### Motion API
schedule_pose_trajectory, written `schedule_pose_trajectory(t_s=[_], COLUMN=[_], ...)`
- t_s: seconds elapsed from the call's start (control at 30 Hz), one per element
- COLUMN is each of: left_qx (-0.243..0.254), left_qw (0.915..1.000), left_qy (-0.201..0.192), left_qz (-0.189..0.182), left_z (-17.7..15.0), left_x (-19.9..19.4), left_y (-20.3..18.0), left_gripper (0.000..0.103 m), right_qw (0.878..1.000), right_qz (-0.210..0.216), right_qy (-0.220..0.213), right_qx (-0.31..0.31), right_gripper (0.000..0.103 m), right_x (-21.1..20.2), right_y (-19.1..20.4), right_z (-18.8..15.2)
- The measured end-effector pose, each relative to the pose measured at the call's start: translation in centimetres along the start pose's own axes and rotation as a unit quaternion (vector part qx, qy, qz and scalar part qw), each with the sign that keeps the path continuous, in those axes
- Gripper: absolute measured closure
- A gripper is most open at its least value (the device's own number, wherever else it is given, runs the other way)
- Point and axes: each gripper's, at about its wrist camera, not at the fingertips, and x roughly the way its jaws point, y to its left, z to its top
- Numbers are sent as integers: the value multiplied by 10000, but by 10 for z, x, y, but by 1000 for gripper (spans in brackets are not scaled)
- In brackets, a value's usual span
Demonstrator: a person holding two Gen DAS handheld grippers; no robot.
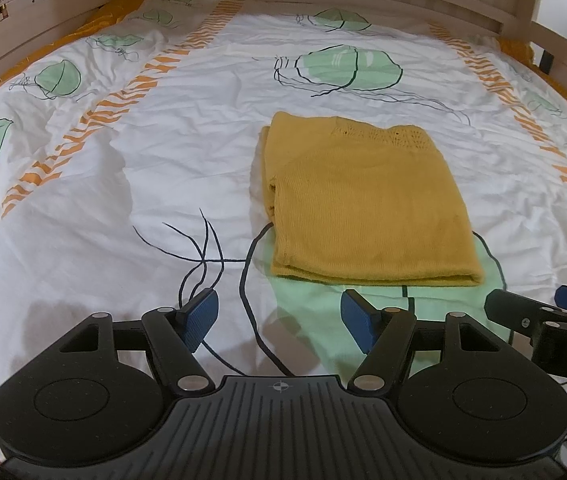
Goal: Fold small clothes
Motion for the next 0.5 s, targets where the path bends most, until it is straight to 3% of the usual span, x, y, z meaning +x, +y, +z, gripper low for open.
schedule_pose_trajectory(t_s=[0.5], left_qx=[19], left_qw=[10000], left_qy=[58], left_qz=[-25], left_z=[3], left_x=[3], left_y=[1], left_gripper=[37], right_qw=[9999], right_qz=[46], right_qy=[93], right_qx=[3], right_gripper=[1], right_x=[6], right_y=[2], right_z=[4])
